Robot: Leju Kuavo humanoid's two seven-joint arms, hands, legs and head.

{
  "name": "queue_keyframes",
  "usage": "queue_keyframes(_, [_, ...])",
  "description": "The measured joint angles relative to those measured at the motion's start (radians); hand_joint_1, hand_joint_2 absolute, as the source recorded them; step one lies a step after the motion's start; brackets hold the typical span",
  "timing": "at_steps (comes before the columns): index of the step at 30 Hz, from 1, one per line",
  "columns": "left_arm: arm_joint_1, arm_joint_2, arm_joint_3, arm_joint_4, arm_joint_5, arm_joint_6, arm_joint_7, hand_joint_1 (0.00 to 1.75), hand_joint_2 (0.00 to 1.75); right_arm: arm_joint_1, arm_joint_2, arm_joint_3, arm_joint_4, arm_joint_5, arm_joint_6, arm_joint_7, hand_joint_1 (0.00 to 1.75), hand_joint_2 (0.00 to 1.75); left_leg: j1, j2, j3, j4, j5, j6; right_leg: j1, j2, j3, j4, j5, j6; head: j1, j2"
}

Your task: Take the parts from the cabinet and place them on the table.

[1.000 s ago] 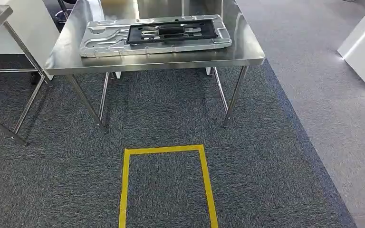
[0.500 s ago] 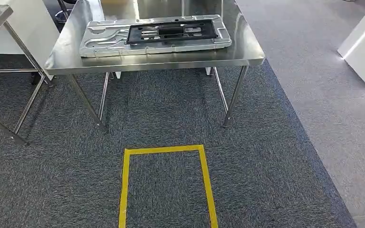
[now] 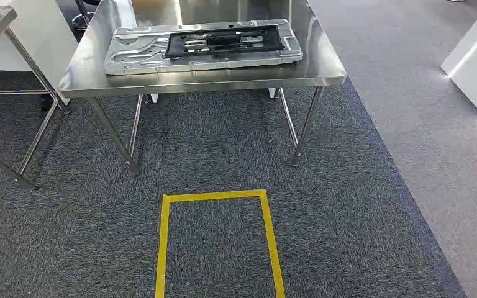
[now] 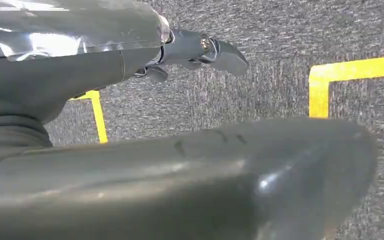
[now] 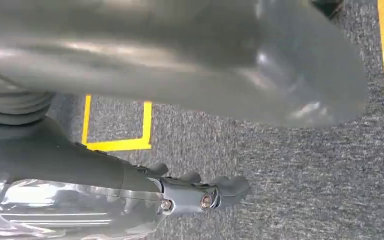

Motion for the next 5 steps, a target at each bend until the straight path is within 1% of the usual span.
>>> queue_keyframes(2, [0.006,0.001,-0.039,-0.005,0.03,0.0,0.008,0.0,0.0,0.006,-0.002,0.04,-0.006,-0.037,0.003,0.002,0.0,0.0,0.0,0.0,0.0,0.0,0.0,0.0,0.0,0.0,0.0,0.0,0.0,0.0,0.0,0.0])
queue_keyframes(5, [0.006,0.001,-0.039,-0.005,0.03,0.0,0.008,0.0,0.0,0.006,-0.002,0.04,-0.006,-0.037,0.003,0.002,0.0,0.0,0.0,0.0,0.0,0.0,0.0,0.0,0.0,0.0,0.0,0.0,0.0,0.0,0.0,0.0])
